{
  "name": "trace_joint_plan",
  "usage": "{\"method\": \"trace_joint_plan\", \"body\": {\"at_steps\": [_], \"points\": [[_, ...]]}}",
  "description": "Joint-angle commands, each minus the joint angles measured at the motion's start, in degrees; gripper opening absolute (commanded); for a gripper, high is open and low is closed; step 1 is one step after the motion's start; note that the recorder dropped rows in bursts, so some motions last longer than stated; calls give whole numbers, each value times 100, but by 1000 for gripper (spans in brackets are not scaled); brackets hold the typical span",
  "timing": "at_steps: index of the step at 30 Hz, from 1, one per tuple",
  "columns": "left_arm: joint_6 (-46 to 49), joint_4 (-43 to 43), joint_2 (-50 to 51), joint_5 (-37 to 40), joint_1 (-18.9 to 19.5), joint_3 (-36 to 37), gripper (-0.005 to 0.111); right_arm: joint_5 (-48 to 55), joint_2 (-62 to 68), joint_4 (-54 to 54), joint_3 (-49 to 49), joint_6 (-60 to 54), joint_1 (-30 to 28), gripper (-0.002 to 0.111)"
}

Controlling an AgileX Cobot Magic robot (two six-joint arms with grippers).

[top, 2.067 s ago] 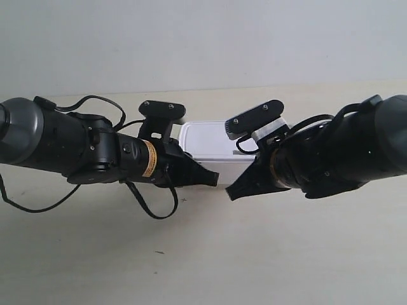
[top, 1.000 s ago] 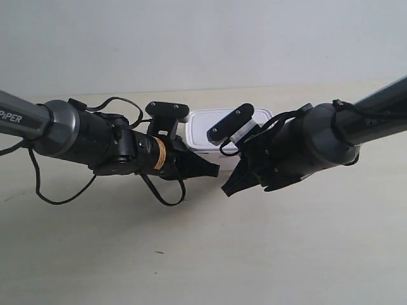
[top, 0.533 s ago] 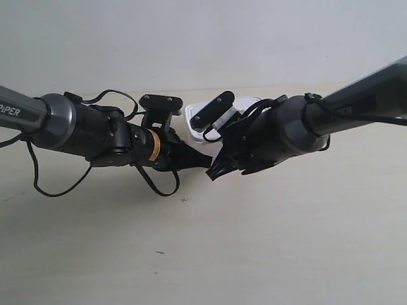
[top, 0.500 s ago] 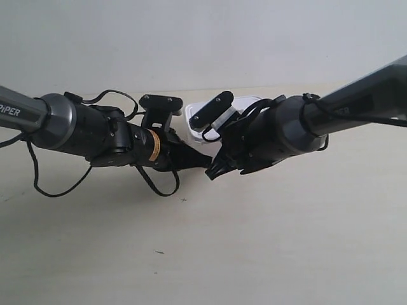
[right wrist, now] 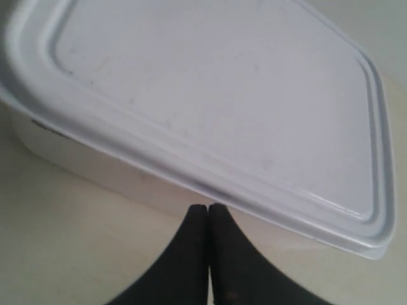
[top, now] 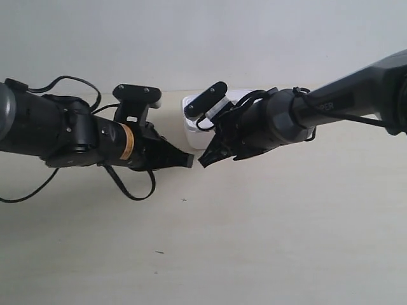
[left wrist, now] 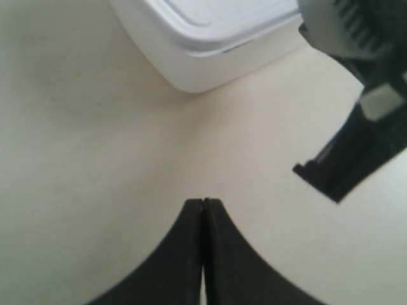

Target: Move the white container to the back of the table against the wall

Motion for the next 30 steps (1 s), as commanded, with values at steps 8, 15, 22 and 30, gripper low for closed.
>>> {"method": "trace_joint_plan", "body": {"at_steps": [8, 15, 22, 30], "points": [[-191, -170, -1905, -850, 15, 2011, 0, -437, 276, -110, -430, -32, -204, 0], [-179, -297, -3052, -1149, 15, 3095, 0, -791, 291, -187, -622, -32, -204, 0], [-169, -297, -4026, -1076, 15, 3819, 0, -792, 444, -201, -885, -32, -204, 0], [-180, -314, -4839, -995, 15, 4268, 0, -774, 663, -212, -1237, -32, -204, 0]]}}
